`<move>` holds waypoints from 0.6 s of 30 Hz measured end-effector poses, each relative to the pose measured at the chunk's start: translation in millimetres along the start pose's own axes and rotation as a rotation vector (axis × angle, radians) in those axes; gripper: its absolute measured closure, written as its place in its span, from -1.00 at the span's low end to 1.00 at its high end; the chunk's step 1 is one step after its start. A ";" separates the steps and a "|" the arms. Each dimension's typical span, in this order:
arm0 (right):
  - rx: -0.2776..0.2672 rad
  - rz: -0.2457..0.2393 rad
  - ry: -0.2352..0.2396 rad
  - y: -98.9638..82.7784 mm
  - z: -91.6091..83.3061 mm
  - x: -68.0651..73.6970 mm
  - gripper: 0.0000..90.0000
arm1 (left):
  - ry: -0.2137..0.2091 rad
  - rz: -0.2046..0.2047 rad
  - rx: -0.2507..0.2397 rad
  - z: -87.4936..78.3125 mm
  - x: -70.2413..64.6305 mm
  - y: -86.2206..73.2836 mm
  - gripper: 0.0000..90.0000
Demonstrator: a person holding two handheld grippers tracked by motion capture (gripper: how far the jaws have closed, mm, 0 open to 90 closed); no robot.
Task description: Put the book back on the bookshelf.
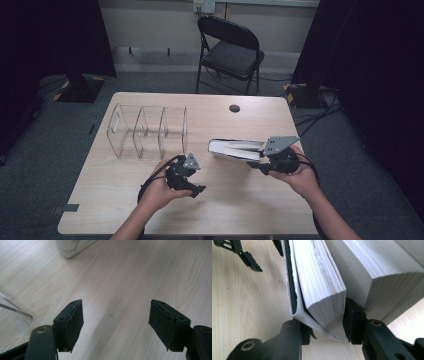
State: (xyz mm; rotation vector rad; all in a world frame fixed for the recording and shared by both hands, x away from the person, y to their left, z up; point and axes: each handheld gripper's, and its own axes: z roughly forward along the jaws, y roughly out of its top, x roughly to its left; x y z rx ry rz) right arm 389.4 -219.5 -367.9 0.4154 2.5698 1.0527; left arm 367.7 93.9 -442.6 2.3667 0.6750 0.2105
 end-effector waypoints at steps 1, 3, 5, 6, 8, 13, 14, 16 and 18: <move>-0.003 0.004 0.000 0.0 0.0 -0.6 0.39 | -0.003 -0.007 0.005 2.3 0.5 -1.8 -0.40; -0.001 0.012 0.001 0.4 -0.1 -1.5 0.39 | -0.002 0.011 0.045 4.7 1.7 -3.3 -0.43; -0.002 0.012 0.003 0.7 0.1 -2.5 0.39 | -0.010 -0.010 0.032 4.1 2.0 -4.2 -0.43; -0.001 0.019 0.005 0.7 0.0 -2.7 0.39 | -0.013 -0.007 0.034 3.1 2.6 -4.4 -0.44; 0.001 0.024 0.006 1.2 0.1 -3.5 0.38 | -0.010 -0.017 0.015 2.6 1.9 -5.7 -0.45; 0.010 0.029 0.006 2.9 0.2 -4.5 0.38 | -0.007 -0.014 0.022 1.4 2.7 -8.1 -0.46; 0.011 0.030 0.008 3.1 0.2 -4.6 0.38 | -0.006 -0.014 0.023 1.3 2.6 -8.1 -0.45; 0.014 0.029 0.007 3.4 0.2 -4.4 0.39 | -0.006 -0.010 0.028 0.0 2.4 -7.3 -0.45; 0.015 0.021 0.010 3.8 0.3 -4.7 0.40 | -0.006 -0.011 0.027 -0.9 1.6 -6.8 -0.45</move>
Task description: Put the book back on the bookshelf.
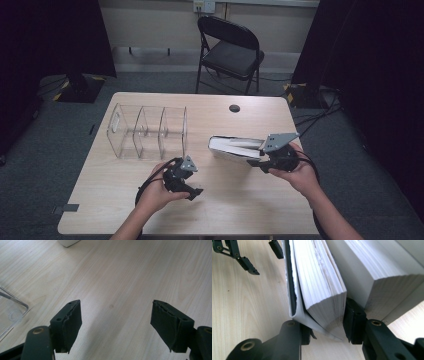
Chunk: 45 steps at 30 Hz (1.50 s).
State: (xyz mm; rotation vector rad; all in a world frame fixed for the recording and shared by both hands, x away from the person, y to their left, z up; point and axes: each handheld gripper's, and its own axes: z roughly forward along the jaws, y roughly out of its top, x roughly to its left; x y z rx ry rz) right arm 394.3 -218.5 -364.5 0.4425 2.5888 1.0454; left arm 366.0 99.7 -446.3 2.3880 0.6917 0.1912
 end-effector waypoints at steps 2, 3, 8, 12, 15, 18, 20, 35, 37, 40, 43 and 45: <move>0.013 -0.013 0.002 0.9 -0.2 1.0 0.41 | -0.001 0.002 0.000 -0.6 -0.1 0.0 -0.45; 0.016 -0.021 0.005 1.3 -0.1 1.0 0.41 | 0.000 -0.001 -0.002 -0.8 -0.1 -0.3 -0.45; 0.048 -0.048 0.014 5.6 -1.8 1.9 0.43 | 0.004 -0.008 -0.008 -2.0 -0.7 -1.0 -0.44; 0.089 -0.077 0.002 14.3 -2.4 1.7 0.49 | 0.000 0.004 -0.007 -3.9 -2.6 0.2 -0.44; 0.097 -0.088 0.007 18.2 -3.5 0.1 0.53 | -0.002 0.010 -0.004 -4.8 -2.9 0.1 -0.44; 0.096 -0.095 0.014 19.0 -5.1 -0.2 0.54 | 0.004 0.005 -0.007 -4.4 -2.9 -0.6 -0.43; 0.096 -0.091 0.022 18.4 -6.1 -0.1 0.54 | 0.004 0.005 -0.003 -4.5 -3.0 -0.6 -0.43; 0.070 -0.066 0.150 15.0 -21.0 8.1 0.57 | 0.005 -0.003 0.007 -6.8 -1.9 0.7 -0.41; 0.077 -0.068 0.164 15.0 -22.6 8.8 0.56 | 0.008 -0.007 0.002 -6.7 -2.4 1.0 -0.41; 0.100 -0.065 0.156 17.1 -22.9 8.2 0.57 | 0.009 -0.007 0.002 -7.1 -2.1 1.1 -0.41; 0.119 -0.040 0.158 19.4 -22.2 5.4 0.57 | 0.012 -0.011 -0.001 -7.8 -2.2 0.7 -0.41; 0.130 -0.034 0.157 20.8 -21.7 3.8 0.57 | 0.009 -0.012 0.003 -7.9 -1.7 0.6 -0.41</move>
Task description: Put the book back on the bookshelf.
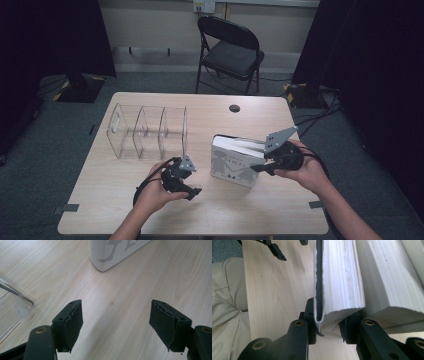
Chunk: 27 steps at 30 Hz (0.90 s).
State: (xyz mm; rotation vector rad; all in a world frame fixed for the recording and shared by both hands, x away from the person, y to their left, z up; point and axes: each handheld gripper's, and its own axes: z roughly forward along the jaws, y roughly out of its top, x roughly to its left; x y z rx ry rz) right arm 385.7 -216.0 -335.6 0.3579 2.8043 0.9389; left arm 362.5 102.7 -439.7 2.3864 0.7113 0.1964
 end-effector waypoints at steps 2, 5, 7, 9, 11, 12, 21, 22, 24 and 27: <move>0.023 0.013 0.004 2.1 -0.2 -1.6 0.57 | 0.002 0.003 0.008 0.6 -0.3 -0.1 -0.40; 0.042 0.021 0.012 4.6 0.0 -4.2 0.56 | -0.006 0.003 0.016 2.5 -0.3 -0.5 -0.40; 0.052 0.027 0.014 5.5 0.1 -6.5 0.56 | -0.007 -0.001 0.016 2.9 -0.4 -0.6 -0.40; 0.057 0.035 0.020 5.9 0.2 -8.3 0.56 | -0.005 0.001 0.016 3.0 0.0 -0.5 -0.40; 0.063 0.052 0.019 6.0 0.1 -9.1 0.55 | -0.004 -0.001 0.015 3.4 0.1 -0.4 -0.40; 0.060 0.058 0.014 5.8 0.3 -10.3 0.55 | -0.001 -0.001 0.014 3.4 0.2 -0.3 -0.40; 0.053 0.089 0.010 4.2 -0.1 -12.4 0.54 | -0.014 -0.009 0.018 3.5 1.8 4.9 -0.38; 0.044 0.083 0.012 3.8 0.3 -13.3 0.53 | -0.015 -0.004 0.025 2.5 2.5 6.3 -0.38; 0.036 0.088 0.013 3.0 0.3 -13.3 0.52 | -0.014 -0.004 0.029 1.8 3.1 8.6 -0.38; 0.029 0.097 0.006 2.0 -0.1 -13.4 0.50 | -0.014 0.010 0.033 -0.6 5.3 13.2 -0.38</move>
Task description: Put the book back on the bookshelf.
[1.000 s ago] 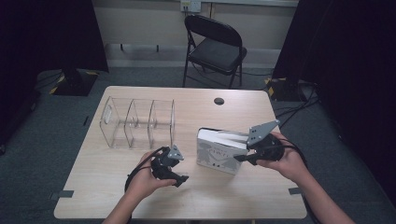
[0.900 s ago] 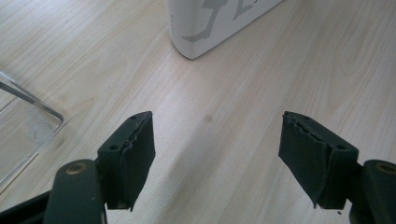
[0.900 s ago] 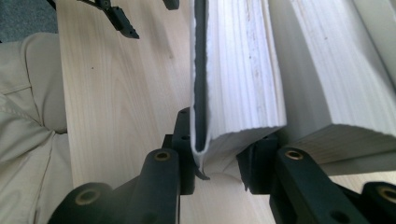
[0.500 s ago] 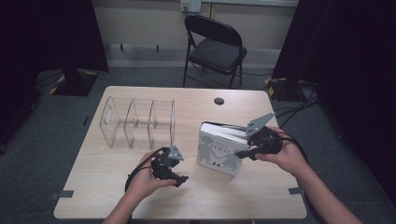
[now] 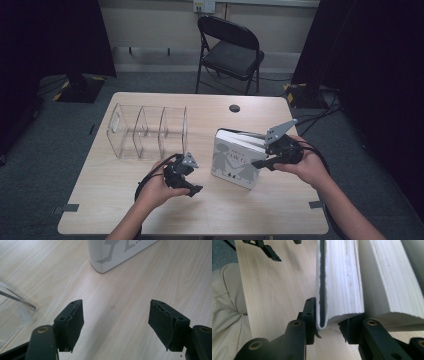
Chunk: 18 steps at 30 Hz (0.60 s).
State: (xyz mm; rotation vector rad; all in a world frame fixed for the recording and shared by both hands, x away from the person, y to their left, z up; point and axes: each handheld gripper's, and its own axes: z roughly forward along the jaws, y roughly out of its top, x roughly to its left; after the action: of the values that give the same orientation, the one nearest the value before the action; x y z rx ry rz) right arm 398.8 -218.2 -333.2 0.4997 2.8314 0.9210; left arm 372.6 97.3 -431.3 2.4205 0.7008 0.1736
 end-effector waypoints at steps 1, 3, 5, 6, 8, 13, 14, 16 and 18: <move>-0.005 0.003 -0.001 -0.5 -0.1 -0.4 0.49 | 0.001 0.002 -0.003 -1.1 0.4 1.7 -0.38; -0.009 0.008 -0.011 -1.1 -0.5 0.2 0.46 | -0.004 -0.001 -0.006 -2.6 0.5 5.4 -0.38; -0.014 0.007 -0.017 -1.6 -0.7 0.3 0.45 | -0.007 0.012 0.012 -4.0 1.5 9.0 -0.38; -0.013 0.009 -0.026 -1.7 -1.1 0.5 0.44 | -0.005 -0.001 0.005 -3.6 -0.3 10.5 -0.38; -0.018 0.019 -0.020 -2.2 -1.0 0.8 0.43 | -0.007 0.005 0.001 -3.3 -0.3 13.5 -0.38; -0.033 0.030 -0.028 -4.4 -0.6 0.5 0.40 | -0.009 0.015 0.013 -2.5 1.2 21.4 -0.38; -0.031 0.031 -0.026 -4.8 -1.0 0.5 0.40 | -0.021 0.019 0.015 -2.6 2.2 22.6 -0.38; -0.036 0.032 -0.031 -5.1 -1.3 0.7 0.39 | -0.011 0.023 0.020 -2.5 2.6 25.6 -0.37; -0.036 0.034 -0.032 -5.4 -1.5 0.7 0.39 | -0.019 0.027 0.023 -3.2 3.2 29.1 -0.37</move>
State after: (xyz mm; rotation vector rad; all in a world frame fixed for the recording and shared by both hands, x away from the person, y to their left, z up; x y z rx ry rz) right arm 396.4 -222.9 -335.3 0.5556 2.7803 0.9592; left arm 387.3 80.9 -411.7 2.4512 0.6654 0.1545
